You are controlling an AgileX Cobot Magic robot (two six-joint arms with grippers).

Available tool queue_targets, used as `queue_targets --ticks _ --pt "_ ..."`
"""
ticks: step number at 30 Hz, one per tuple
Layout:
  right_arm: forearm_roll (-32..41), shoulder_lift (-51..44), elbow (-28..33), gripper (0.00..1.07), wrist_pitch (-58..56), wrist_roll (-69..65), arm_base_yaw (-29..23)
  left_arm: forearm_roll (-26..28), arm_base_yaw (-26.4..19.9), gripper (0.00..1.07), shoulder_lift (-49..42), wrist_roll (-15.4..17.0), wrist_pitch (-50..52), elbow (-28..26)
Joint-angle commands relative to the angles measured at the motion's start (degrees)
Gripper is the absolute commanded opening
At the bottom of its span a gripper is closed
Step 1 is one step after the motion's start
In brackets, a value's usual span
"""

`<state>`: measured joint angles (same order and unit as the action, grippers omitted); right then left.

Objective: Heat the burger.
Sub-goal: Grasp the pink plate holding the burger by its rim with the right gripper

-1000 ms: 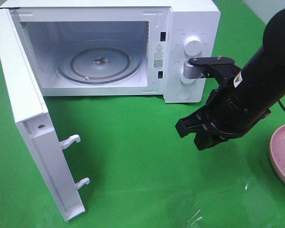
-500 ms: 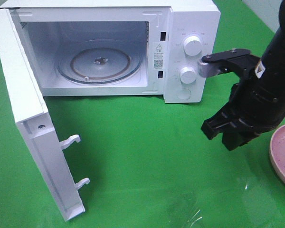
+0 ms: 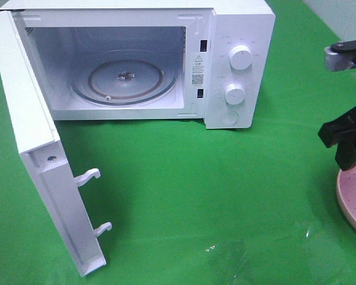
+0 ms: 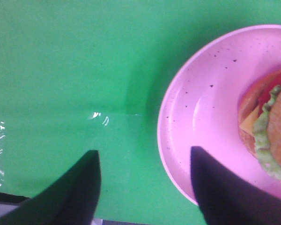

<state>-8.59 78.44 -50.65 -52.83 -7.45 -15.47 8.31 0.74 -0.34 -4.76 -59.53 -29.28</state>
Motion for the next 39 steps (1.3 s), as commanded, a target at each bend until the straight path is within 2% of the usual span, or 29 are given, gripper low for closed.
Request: queue_targets --ticks 1,2,3,4,7,14,28,32,39 --pt "-0.86 -1.55 3.21 0.84 2.69 -0.17 3.09 0.06 0.29 1.03 -0.97 0.29 0.23 0.11" --pt "-0.86 -1.55 3.21 0.84 2.69 -0.17 3.09 0.06 0.29 1.03 -0.97 0.29 0.23 0.11" --pt "-0.97 -1.66 4.53 0.91 4.30 -0.17 4.41 0.06 0.29 1.03 -0.97 0.29 0.23 0.11" --pt "-0.97 -1.66 4.98 0.92 4.81 -0.17 4.87 0.06 0.29 1.03 -0.97 0.29 0.23 0.11" --pt "-1.09 -1.66 7.45 0.92 8.59 -0.17 6.65 0.06 0.29 1.03 -0.97 0.29 0.23 0.11" --pt "-1.72 0.40 10.54 0.90 12.89 -0.29 6.99 0.06 0.29 1.03 -0.97 0.29 0.23 0.11" --pt "-1.66 11.17 10.54 0.86 17.82 -0.74 6.99 0.06 0.29 1.03 -0.97 0.29 0.23 0.11" --pt "-0.57 14.95 10.49 0.84 20.34 -0.52 9.40 0.06 0.29 1.03 -0.97 0.29 0.23 0.11" --pt "-0.40 17.25 10.49 0.82 22.46 -0.23 9.74 0.06 0.29 1.03 -0.97 0.29 0.23 0.11"
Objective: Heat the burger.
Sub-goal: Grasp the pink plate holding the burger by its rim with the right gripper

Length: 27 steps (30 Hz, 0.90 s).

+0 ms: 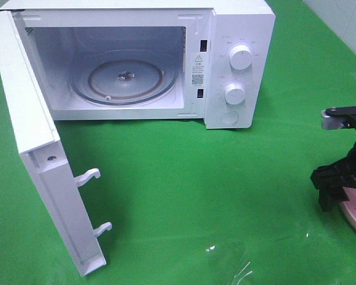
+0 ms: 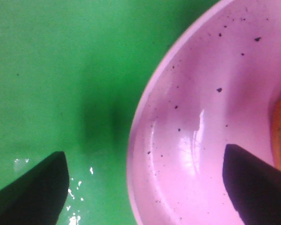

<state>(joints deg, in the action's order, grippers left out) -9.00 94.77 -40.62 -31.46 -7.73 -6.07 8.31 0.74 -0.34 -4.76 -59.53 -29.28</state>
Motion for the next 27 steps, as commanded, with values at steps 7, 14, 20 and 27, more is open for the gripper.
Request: queue_targets --ticks 7,14,20,27 --pt "0.11 3.55 0.46 0.81 3.15 0.06 0.86 0.06 0.29 1.03 -0.97 0.29 0.23 0.11" --pt "0.11 4.18 0.46 0.77 4.98 0.06 0.86 0.06 0.29 1.03 -0.97 0.29 0.23 0.11" --pt "0.11 4.18 0.46 0.76 5.73 0.06 0.86 0.06 0.29 1.03 -0.97 0.29 0.23 0.11" --pt "0.11 4.18 0.46 0.76 5.56 -0.17 0.86 0.06 0.29 1.03 -0.97 0.29 0.23 0.11"
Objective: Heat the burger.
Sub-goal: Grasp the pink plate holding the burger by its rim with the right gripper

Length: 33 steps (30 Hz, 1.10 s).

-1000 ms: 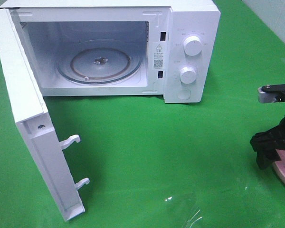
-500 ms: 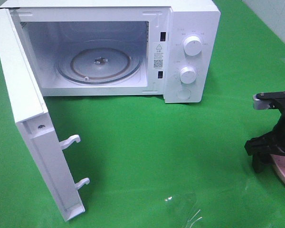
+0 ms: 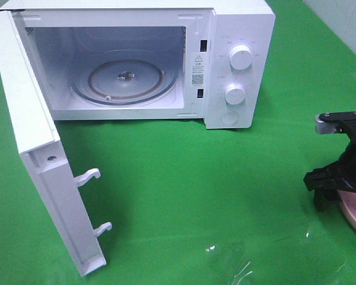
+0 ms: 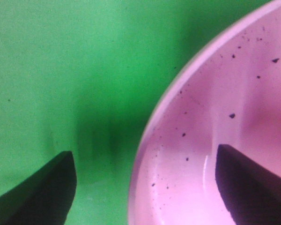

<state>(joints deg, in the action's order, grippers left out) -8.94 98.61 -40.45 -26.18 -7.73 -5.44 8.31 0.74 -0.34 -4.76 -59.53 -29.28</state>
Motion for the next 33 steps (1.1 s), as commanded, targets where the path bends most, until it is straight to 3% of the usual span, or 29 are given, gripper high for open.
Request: queue_targets --ticks 1,14,15,18,19,20,22,23,24,27,28,33 --pt "0.06 0.34 0.34 0.76 0.06 -0.17 0.23 0.06 0.29 1.03 -0.97 0.29 0.23 0.11" --pt "-0.23 3.21 0.34 0.74 -0.86 -0.63 0.23 0.06 0.29 1.03 -0.97 0.29 0.23 0.11" --pt "-0.23 3.21 0.34 0.68 -0.86 -0.63 0.23 0.06 0.29 1.03 -0.97 0.29 0.23 0.11" --pt "-0.23 3.21 0.34 0.64 -0.92 -0.63 0.23 0.06 0.29 1.03 -0.97 0.29 0.23 0.11" --pt "-0.23 3.21 0.34 0.54 -0.97 -0.80 0.23 0.06 0.29 1.03 -0.97 0.29 0.23 0.11" --pt "-0.23 3.21 0.34 0.54 -0.97 -0.80 0.23 0.06 0.29 1.03 -0.97 0.29 0.23 0.11" --pt "-0.23 3.21 0.34 0.27 -1.03 -1.09 0.23 0.06 0.29 1.03 -0.97 0.29 0.23 0.11" --pt "-0.23 3.21 0.34 0.27 -1.03 -1.09 0.23 0.06 0.29 1.03 -0.97 0.29 0.23 0.11" --pt "-0.46 3.21 0.34 0.14 -0.97 -1.03 0.23 0.06 0.29 1.03 -0.97 0.29 0.23 0.11" --pt "-0.46 3.21 0.34 0.08 -0.97 -1.03 0.23 0.06 0.29 1.03 -0.97 0.29 0.23 0.11" --pt "-0.46 3.21 0.34 0.00 -0.97 -0.97 0.23 0.06 0.29 1.03 -0.97 0.29 0.23 0.11" --pt "-0.46 3.21 0.34 0.00 -1.60 -0.92 0.11 0.06 0.29 1.03 -0.97 0.29 0.23 0.11"
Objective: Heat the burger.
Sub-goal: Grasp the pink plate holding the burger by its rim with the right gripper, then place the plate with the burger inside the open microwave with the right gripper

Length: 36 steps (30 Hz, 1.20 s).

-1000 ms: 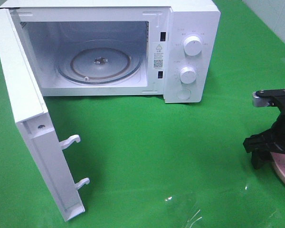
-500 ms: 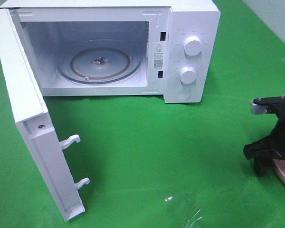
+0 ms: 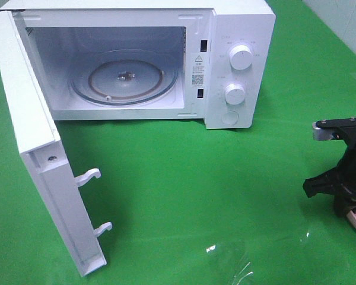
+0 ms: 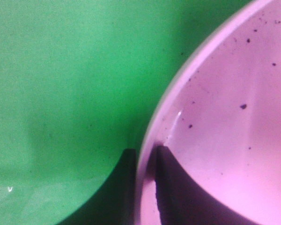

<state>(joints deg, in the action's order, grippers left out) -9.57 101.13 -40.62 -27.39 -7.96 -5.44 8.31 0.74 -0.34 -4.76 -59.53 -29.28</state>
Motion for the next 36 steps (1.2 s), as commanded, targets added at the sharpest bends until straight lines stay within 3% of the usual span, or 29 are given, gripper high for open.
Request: queue_targets --ticks 1,6,21,36 --pt "0.17 0.69 0.52 0.00 -0.40 -0.69 0.11 0.06 0.29 1.03 -0.97 0.29 0.23 0.11" --pt "-1.66 0.40 0.46 0.00 -1.95 -2.98 0.11 0.06 0.29 1.03 -0.97 0.29 0.23 0.11" --pt "-16.33 -4.76 0.46 0.00 -9.85 -16.62 -10.20 0.06 0.29 1.03 -0.97 0.29 0.23 0.11" --pt "-23.20 -10.54 0.52 0.00 -18.11 -22.69 -19.02 0.06 0.29 1.03 -0.97 0.29 0.23 0.11"
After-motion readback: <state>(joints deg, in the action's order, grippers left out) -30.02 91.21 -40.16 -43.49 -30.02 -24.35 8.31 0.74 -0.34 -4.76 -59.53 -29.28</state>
